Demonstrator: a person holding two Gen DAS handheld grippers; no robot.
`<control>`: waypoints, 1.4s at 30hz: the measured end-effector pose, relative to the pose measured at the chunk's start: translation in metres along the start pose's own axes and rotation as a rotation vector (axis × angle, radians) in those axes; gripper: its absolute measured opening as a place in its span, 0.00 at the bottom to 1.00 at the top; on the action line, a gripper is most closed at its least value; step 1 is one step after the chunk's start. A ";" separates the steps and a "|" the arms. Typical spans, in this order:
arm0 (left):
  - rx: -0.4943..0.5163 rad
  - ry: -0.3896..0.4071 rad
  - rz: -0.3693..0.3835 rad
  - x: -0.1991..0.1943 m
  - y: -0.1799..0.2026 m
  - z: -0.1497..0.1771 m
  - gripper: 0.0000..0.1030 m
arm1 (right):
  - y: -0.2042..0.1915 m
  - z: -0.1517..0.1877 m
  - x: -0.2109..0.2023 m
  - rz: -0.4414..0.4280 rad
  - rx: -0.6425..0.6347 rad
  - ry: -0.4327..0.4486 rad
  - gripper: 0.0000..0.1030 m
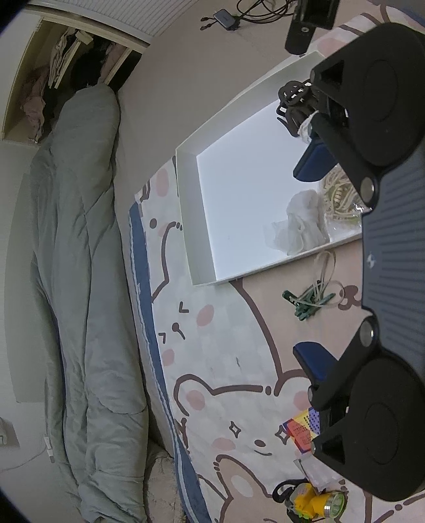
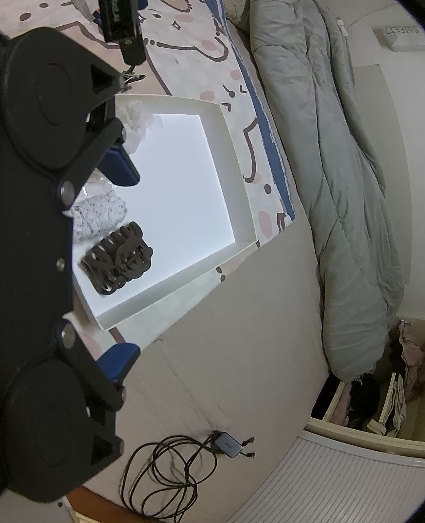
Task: Organize objects
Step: 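Withdraw both grippers from the tray back over the bed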
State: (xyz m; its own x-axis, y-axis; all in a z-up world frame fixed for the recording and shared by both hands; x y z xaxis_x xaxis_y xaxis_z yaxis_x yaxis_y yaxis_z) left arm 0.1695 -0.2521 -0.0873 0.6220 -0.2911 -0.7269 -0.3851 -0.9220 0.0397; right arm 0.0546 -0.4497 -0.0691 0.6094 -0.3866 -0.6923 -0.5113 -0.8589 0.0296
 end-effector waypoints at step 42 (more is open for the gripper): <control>-0.146 0.050 -0.206 -0.062 -0.164 0.015 1.00 | -0.149 -0.006 -0.014 -0.213 -0.172 0.044 1.00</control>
State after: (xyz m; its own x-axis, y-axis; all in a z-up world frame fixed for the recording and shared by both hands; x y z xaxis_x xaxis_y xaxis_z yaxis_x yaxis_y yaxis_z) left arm 0.1831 -0.0792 -0.0590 0.7113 -0.1018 -0.6955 -0.1460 -0.9893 -0.0046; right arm 0.1260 -0.3185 -0.0590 0.7200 -0.2021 -0.6639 -0.2606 -0.9654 0.0111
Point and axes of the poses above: each gripper's, at about its wrist camera, not at the fingertips, and x roughly the way its jaws point, y to its right, z to its underside, the point moved 7 cm from there along x, roughly the way its jaws point, and after that the axes turned 4 degrees about y, right-handed, at the moved point
